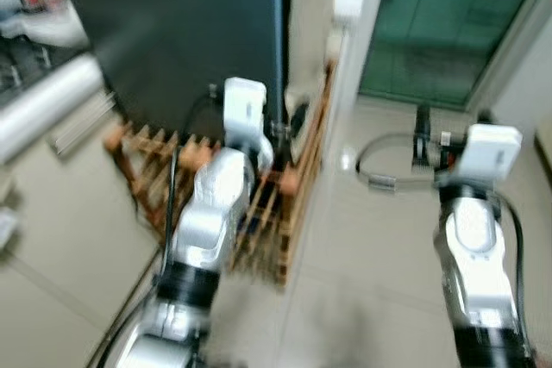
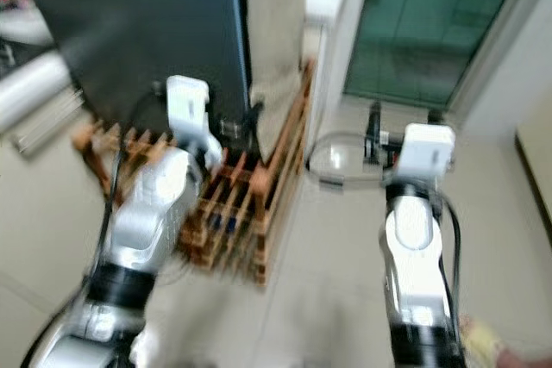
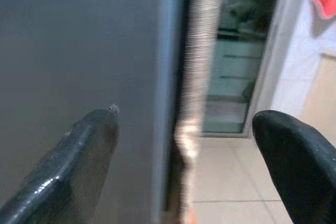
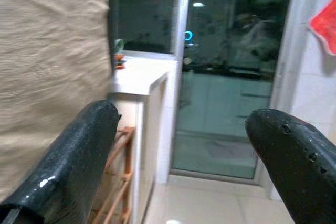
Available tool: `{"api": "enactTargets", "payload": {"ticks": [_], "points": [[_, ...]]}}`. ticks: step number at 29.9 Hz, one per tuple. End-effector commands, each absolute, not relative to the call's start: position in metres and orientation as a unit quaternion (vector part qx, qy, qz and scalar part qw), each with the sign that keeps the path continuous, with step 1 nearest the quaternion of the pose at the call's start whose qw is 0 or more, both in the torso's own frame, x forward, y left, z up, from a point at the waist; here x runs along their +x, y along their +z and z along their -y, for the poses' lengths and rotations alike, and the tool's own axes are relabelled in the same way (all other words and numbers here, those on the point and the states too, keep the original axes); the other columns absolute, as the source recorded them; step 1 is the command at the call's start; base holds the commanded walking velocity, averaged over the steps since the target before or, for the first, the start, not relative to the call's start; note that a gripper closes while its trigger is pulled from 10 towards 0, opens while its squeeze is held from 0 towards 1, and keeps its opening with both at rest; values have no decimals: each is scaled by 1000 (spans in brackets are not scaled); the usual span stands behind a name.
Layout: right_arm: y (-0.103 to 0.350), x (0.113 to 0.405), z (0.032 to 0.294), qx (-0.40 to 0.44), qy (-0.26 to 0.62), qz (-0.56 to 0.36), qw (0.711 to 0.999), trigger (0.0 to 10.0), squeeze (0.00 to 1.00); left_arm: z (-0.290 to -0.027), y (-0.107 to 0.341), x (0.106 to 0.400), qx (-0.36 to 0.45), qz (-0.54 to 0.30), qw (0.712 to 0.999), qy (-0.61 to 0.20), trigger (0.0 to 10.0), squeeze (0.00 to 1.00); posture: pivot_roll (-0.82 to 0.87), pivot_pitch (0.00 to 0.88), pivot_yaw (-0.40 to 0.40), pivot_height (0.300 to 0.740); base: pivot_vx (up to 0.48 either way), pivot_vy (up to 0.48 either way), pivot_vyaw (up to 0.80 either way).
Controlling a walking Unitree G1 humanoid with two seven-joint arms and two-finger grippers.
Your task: Restocking fridge
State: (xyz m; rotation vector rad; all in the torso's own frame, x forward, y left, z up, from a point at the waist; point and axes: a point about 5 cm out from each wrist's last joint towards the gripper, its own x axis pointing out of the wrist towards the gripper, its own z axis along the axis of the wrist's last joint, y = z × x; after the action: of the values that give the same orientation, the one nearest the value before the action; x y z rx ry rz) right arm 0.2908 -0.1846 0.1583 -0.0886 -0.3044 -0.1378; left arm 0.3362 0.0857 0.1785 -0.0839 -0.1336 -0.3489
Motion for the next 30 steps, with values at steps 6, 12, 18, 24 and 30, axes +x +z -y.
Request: {"api": "enactTargets", "payload": {"ticks": [6,12,18,24,30], "points": [[165,292,192,-51,-77,164,982,10000,275,-77,186,335,-60,81,977,-186,10000,0,-126,34,16,732,448,0,0],[165,292,192,-52,-76,165,982,10000,278,-81,193,335,-79,90,976,-182,10000,0,-127,32,14,732,140,0,0],[165,291,192,-53,-74,164,982,10000,278,-83,199,328,-63,97,975,-192,10000,0,-127,39,15,732,0,0,0],[163,291,191,-53,-73,161,983,10000,278,-82,198,327,-63,94,976,-186,10000,0,-127,43,15,732,0,0,0],[164,291,191,-54,-73,161,983,10000,275,-81,196,327,-54,88,977,-187,10000,0,-130,46,14,732,0,-236,0]]}}
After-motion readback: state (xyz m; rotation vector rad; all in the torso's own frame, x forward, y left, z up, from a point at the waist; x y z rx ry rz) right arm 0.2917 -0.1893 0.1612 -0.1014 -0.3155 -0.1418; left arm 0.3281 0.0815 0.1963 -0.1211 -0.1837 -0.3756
